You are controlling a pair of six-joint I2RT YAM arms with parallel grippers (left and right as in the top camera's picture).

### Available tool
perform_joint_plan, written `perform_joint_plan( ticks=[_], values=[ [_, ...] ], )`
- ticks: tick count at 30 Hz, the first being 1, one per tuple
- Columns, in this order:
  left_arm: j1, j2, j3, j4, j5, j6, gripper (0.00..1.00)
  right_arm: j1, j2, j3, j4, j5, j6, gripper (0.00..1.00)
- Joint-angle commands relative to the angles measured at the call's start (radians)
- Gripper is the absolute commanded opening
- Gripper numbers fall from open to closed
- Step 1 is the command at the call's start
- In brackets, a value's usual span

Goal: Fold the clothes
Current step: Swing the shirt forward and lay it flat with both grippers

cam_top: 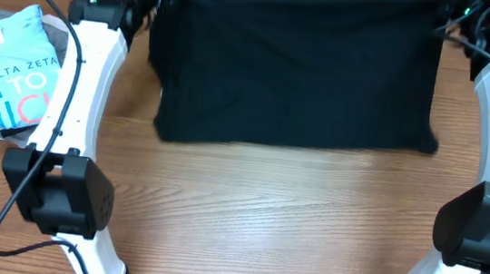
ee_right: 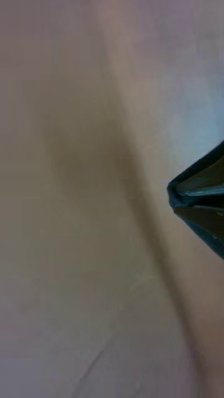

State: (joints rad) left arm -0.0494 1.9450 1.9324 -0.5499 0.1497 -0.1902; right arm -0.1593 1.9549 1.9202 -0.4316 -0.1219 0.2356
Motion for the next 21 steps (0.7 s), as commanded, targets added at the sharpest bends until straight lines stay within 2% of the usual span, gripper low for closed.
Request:
perform_joint_plan(
  ticks=[1, 3, 6, 7, 11, 16, 21],
  values=[
    [0.026, -0.039, 0.265, 0.08, -0.206, -0.041, 0.04, -0.005, -0.066, 0.206, 0.088, 0.021, 0.026, 0.04],
    [0.033, -0.039, 0.374, 0.119, -0.275, -0.084, 0.04, -0.005, -0.066, 0.287, 0.085, 0.039, 0.026, 0.04],
    [0.037, -0.039, 0.525, 0.123, -0.272, -0.082, 0.04, -0.006, -0.066, 0.396, 0.014, 0.096, 0.022, 0.04],
    [0.037, -0.039, 0.597, 0.056, -0.257, -0.067, 0.04, -0.006, -0.066, 0.431, -0.054, 0.137, 0.022, 0.04],
    [0.036, -0.039, 0.637, -0.175, -0.153, -0.068, 0.04, -0.006, -0.065, 0.437, -0.245, 0.182, -0.006, 0.04],
    [0.022, 0.011, 0.605, -0.621, 0.024, -0.068, 0.04, -0.006, -0.028, 0.435, -0.642, 0.233, -0.008, 0.04],
    [-0.01, 0.144, 0.491, -0.93, 0.046, -0.058, 0.04, -0.009, 0.074, 0.377, -1.041, 0.289, -0.008, 0.04]
  ],
)
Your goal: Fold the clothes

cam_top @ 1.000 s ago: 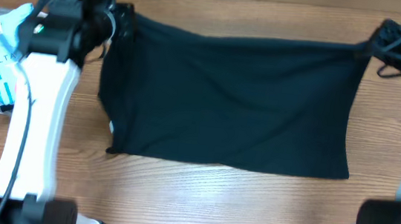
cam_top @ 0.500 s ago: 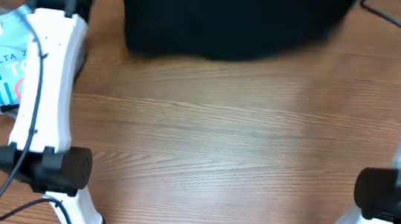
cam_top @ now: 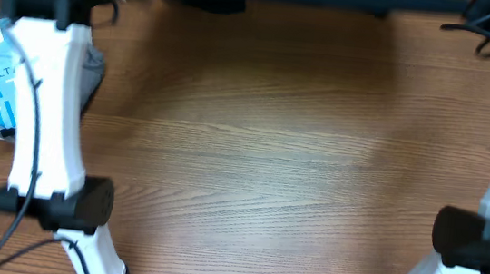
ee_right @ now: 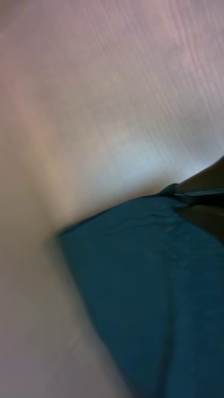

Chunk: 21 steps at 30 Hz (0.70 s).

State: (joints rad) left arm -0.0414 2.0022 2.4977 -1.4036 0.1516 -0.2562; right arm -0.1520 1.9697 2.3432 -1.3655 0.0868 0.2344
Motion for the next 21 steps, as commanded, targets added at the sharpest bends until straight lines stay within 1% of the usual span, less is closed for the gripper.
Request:
perform_joint_plan(
  ticks=[1, 3, 5, 11, 12, 13, 17, 18, 21],
  values=[
    [-0.025, 0.106, -0.099, -0.099, 0.052, 0.021, 0.04, -0.016, 0.078, -0.072, -0.147, 0.078, -0.006, 0.04],
    [-0.042, 0.156, -0.182, -0.143, 0.056, 0.026, 0.04, -0.018, 0.109, -0.15, -0.183, 0.077, -0.006, 0.04],
    [-0.062, 0.19, -0.282, -0.155, 0.064, 0.051, 0.04, -0.019, 0.119, -0.266, -0.179, 0.077, -0.006, 0.04],
    [-0.114, 0.193, -0.61, -0.175, 0.074, 0.071, 0.04, -0.066, 0.119, -0.618, -0.127, 0.045, 0.005, 0.04],
    [-0.119, 0.19, -0.645, -0.174, 0.075, 0.071, 0.04, -0.074, 0.118, -0.648, -0.123, 0.045, 0.005, 0.04],
    [-0.13, 0.179, -0.707, -0.171, 0.076, 0.071, 0.04, -0.091, 0.118, -0.703, -0.117, 0.043, 0.005, 0.04],
    [-0.145, 0.115, -0.858, -0.116, 0.055, 0.064, 0.04, -0.131, 0.112, -0.793, -0.088, -0.006, 0.008, 0.04],
    [-0.145, 0.06, -0.941, -0.078, 0.048, 0.048, 0.04, -0.146, 0.101, -0.829, -0.073, -0.016, 0.009, 0.04],
    [-0.142, -0.076, -1.097, 0.019, 0.045, 0.01, 0.04, -0.163, 0.059, -0.892, -0.043, -0.057, 0.009, 0.04]
  ],
)
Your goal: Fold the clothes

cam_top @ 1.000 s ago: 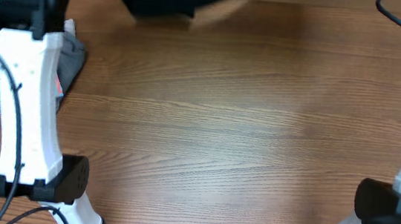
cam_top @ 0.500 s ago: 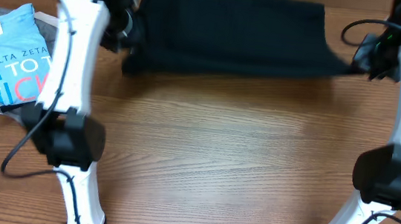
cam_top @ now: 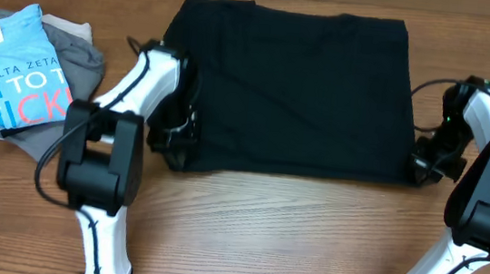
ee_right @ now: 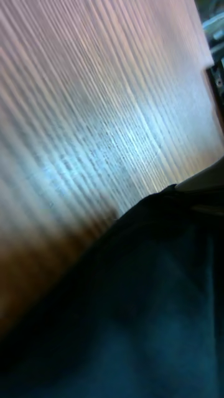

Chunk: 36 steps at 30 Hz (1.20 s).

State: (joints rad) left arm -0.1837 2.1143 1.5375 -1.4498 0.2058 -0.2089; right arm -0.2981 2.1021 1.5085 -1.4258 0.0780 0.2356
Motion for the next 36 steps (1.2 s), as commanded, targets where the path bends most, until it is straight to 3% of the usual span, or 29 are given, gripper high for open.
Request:
perform_joint_plan(
  ticks=[1, 4, 12, 18, 23, 29, 36],
  values=[
    [0.002, -0.243, -0.189, 0.102, -0.019, -0.062, 0.04, -0.019, -0.104, -0.089, 0.035, -0.059, 0.008, 0.04],
    [0.003, -0.448, -0.351, 0.23, -0.03, -0.123, 0.04, -0.019, -0.235, -0.216, 0.105, -0.063, 0.064, 0.04],
    [0.003, -0.8, -0.546, 0.229, -0.088, -0.323, 0.04, -0.027, -0.528, -0.434, 0.193, -0.05, 0.189, 0.04],
    [0.003, -0.977, -0.622, 0.249, -0.18, -0.425, 0.04, -0.033, -0.642, -0.467, 0.218, -0.058, 0.209, 0.04],
    [0.003, -0.97, -0.627, 0.346, -0.229, -0.444, 0.04, -0.026, -0.632, -0.467, 0.35, -0.145, 0.139, 0.04],
    [0.008, -0.934, -0.627, 0.615, -0.353, -0.513, 0.04, -0.005, -0.603, -0.467, 0.592, -0.171, 0.134, 0.04],
    [0.008, -0.769, -0.627, 0.858, -0.382, -0.513, 0.04, 0.07, -0.533, -0.467, 0.832, -0.187, 0.102, 0.04]
  ],
)
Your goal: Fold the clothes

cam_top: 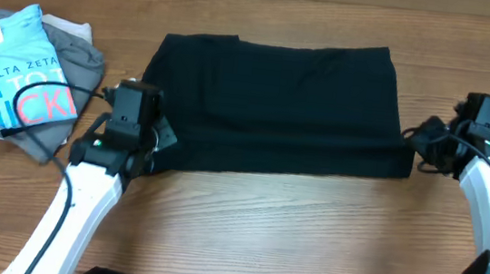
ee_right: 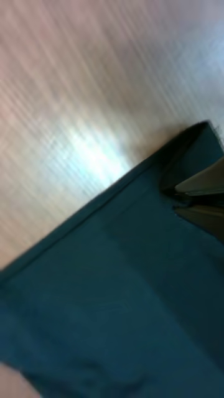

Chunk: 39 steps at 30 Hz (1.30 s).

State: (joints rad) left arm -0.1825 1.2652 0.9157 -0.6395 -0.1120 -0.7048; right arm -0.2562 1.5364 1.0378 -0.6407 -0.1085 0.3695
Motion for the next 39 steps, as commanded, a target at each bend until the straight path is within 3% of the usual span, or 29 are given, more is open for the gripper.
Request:
perform_joint_plan(
  ticks=[1, 12, 16, 17, 18, 19, 20, 21, 23, 26, 30, 32, 39],
  values=[
    [0.006, 0.11, -0.005, 0.07, -0.079, -0.02, 0.04, 0.039, 0.048, 0.004, 0.077, 0.004, -0.033, 0.04],
    [0.007, 0.315, -0.005, 0.31, -0.132, -0.025, 0.07, 0.053, 0.183, 0.004, 0.233, 0.005, -0.032, 0.05],
    [0.007, 0.334, -0.005, 0.336, -0.133, -0.024, 0.09, 0.053, 0.224, 0.004, 0.25, 0.005, -0.033, 0.1],
    [0.007, 0.334, -0.005, 0.339, -0.135, -0.024, 0.1, 0.053, 0.228, 0.004, 0.257, 0.005, -0.033, 0.18],
    [0.007, 0.334, -0.005, 0.344, -0.135, -0.024, 0.17, 0.053, 0.23, 0.004, 0.267, 0.003, -0.033, 0.29],
    [0.008, 0.334, -0.005, 0.362, -0.135, -0.008, 0.4, 0.053, 0.229, 0.004, 0.281, 0.002, -0.033, 0.44],
    [0.009, 0.334, -0.003, 0.389, -0.134, 0.029, 0.5, 0.053, 0.223, 0.009, 0.296, 0.002, -0.042, 0.5],
    [0.016, 0.326, 0.016, 0.412, -0.124, 0.132, 0.61, 0.04, 0.201, 0.036, 0.27, 0.003, -0.067, 0.65],
    [0.041, 0.296, 0.109, 0.311, -0.125, 0.246, 0.76, -0.002, 0.149, 0.09, 0.175, 0.002, -0.062, 0.72],
    [0.069, 0.269, 0.206, 0.161, -0.109, 0.257, 0.76, -0.046, 0.1, 0.119, 0.084, 0.001, -0.042, 0.73],
    [0.075, 0.264, 0.251, -0.035, 0.1, 0.256, 0.75, -0.088, 0.082, 0.103, -0.115, 0.002, -0.033, 0.73],
    [0.065, 0.269, 0.209, -0.1, 0.169, 0.255, 0.68, -0.084, 0.094, 0.051, -0.113, 0.002, -0.037, 0.73],
    [0.049, 0.277, 0.054, -0.105, 0.19, 0.255, 0.62, -0.082, 0.111, -0.071, -0.01, -0.025, -0.037, 0.73]
  ],
)
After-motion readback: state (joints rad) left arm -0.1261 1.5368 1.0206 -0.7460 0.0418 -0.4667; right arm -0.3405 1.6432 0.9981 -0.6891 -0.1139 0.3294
